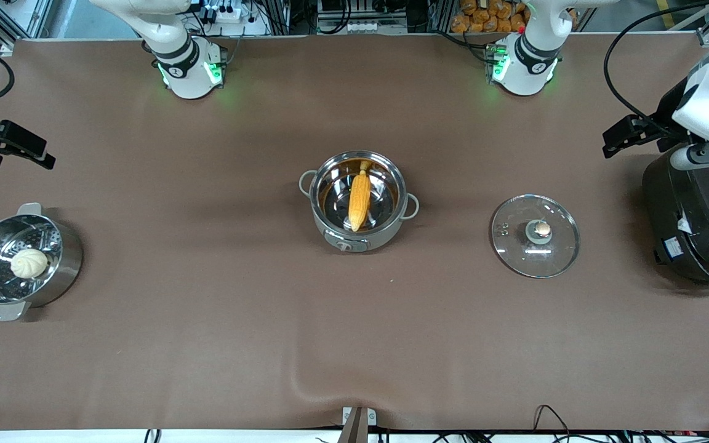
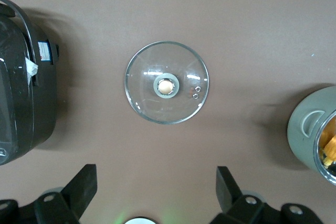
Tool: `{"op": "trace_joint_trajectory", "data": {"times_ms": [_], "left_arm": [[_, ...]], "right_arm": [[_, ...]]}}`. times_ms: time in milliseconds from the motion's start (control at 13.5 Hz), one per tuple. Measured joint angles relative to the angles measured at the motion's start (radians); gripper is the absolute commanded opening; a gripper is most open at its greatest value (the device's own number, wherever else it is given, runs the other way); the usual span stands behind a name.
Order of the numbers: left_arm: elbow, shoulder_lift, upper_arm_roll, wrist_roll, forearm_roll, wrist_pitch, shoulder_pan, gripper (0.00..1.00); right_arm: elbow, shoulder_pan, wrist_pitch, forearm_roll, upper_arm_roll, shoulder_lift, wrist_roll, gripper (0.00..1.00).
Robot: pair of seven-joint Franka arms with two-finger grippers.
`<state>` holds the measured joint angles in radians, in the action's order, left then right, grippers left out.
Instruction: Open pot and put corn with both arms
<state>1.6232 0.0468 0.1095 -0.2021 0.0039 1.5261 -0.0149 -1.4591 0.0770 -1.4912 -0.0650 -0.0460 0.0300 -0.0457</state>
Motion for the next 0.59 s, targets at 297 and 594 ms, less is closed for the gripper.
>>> {"op": "trace_joint_trajectory", "data": {"times_ms": [297,594], "left_arm": [[-0.016,0.001,-0.004,0.027,0.0,-0.003,0.0,1.0],[-0.032,0.001,-0.005,0.05,0.0,-0.02,0.0,1.0]], "right_arm": [[0.001,0.0,0.002,-0.001,-0.009,0.0,0.0,1.0],[0.002,0.0,0.06,0.014,-0.007,0.0,0.001,1.0]]}}
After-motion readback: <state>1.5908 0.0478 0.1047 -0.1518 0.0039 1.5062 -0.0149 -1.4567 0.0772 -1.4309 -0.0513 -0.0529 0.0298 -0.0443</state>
